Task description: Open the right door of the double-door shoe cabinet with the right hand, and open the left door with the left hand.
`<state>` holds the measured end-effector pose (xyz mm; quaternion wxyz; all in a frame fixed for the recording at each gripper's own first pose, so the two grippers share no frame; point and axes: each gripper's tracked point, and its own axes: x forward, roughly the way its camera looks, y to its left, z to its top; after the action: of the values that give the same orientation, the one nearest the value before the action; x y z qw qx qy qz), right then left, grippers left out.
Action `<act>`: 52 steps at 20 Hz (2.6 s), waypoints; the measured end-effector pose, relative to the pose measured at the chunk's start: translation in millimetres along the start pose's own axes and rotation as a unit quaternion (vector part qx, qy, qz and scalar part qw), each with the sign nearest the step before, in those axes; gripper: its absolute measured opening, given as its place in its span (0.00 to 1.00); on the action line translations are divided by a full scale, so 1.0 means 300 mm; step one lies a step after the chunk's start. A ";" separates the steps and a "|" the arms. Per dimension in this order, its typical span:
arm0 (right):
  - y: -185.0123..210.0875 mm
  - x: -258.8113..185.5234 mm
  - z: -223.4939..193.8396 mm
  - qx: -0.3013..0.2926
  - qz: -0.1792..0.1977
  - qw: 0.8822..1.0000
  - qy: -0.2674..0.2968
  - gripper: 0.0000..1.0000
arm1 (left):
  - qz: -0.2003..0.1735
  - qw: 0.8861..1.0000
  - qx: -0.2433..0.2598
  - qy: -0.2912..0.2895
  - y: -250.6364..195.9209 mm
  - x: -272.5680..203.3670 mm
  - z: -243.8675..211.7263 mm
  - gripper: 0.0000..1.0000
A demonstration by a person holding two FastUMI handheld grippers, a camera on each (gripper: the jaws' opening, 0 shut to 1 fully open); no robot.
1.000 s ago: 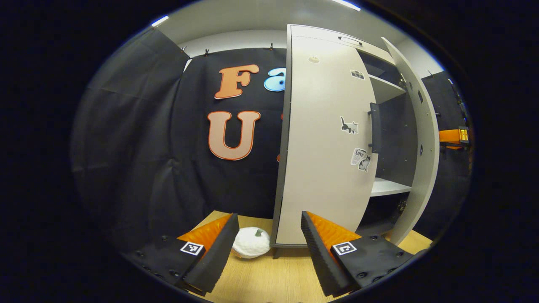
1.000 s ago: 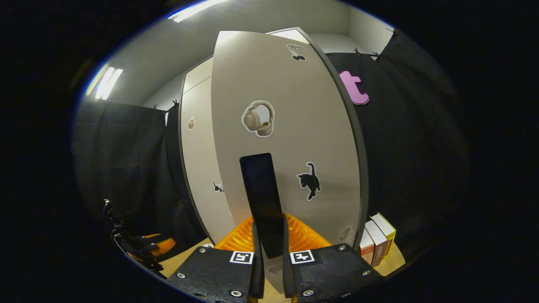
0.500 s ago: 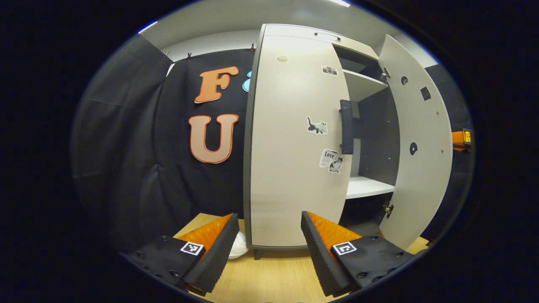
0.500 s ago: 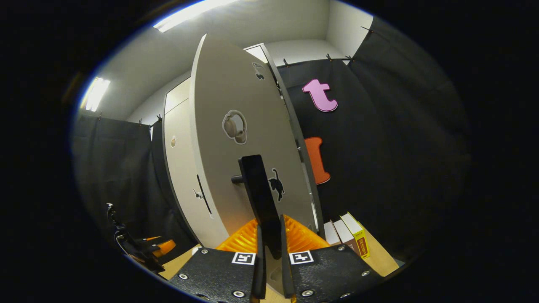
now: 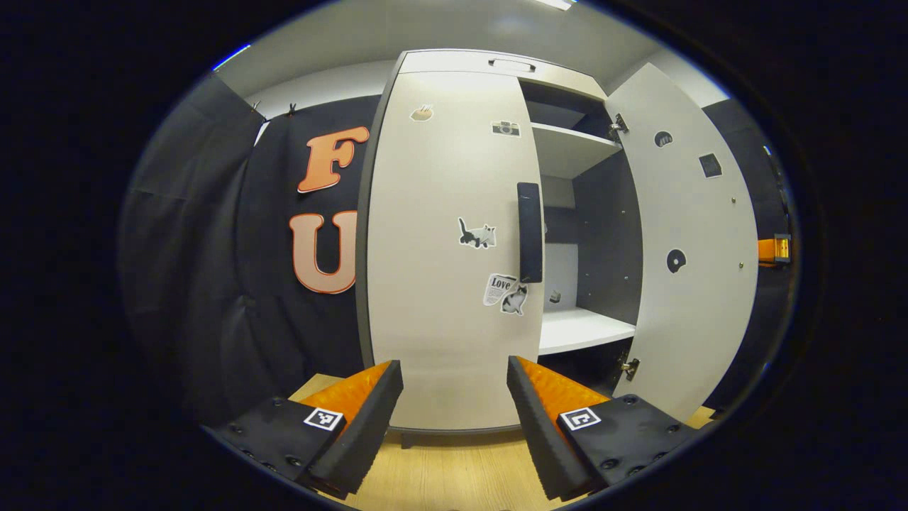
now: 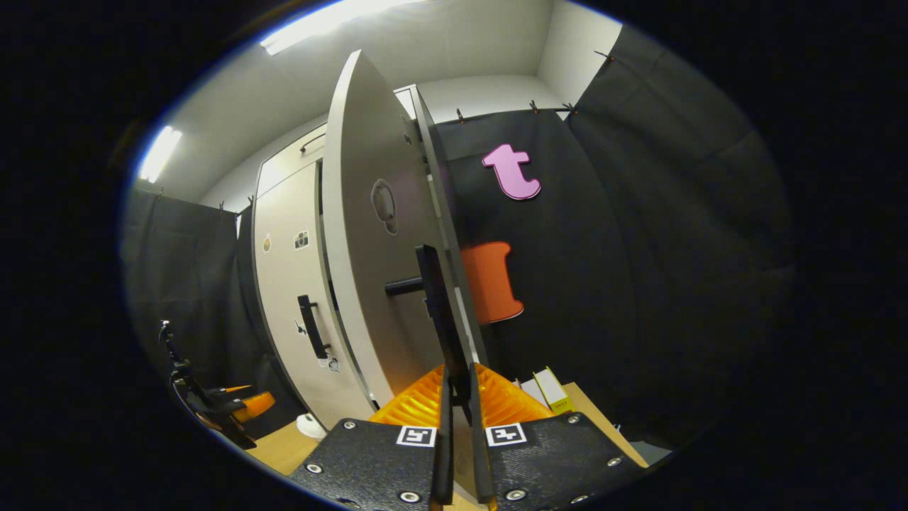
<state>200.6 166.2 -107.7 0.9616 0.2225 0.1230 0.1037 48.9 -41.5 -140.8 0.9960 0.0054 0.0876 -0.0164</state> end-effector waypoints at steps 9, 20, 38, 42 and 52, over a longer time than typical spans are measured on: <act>-0.001 -0.044 0.008 -0.008 0.034 0.999 -0.005 0.11 | -0.026 1.000 0.011 -0.007 -0.137 0.084 0.070 0.98; -0.187 -0.041 0.080 -0.063 -0.059 0.995 -0.046 0.19 | -0.050 0.998 0.020 -0.033 -0.236 0.211 0.241 0.95; -0.293 -0.038 0.041 -0.098 -0.100 0.990 -0.006 0.82 | -0.056 0.998 0.009 -0.004 -0.307 0.451 0.258 0.95; -0.284 -0.027 0.027 -0.094 -0.092 0.991 -0.005 0.82 | -0.043 0.999 0.017 0.004 -0.288 0.486 0.238 0.95; -0.319 -0.001 -0.029 -0.080 -0.093 0.992 0.015 0.82 | 0.016 0.999 0.036 -0.015 -0.222 0.552 0.271 0.93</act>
<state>211.6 85.5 -158.6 0.9798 0.1311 0.1490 0.0268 223.9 -114.4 -90.3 0.9965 0.0426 0.0717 -0.0039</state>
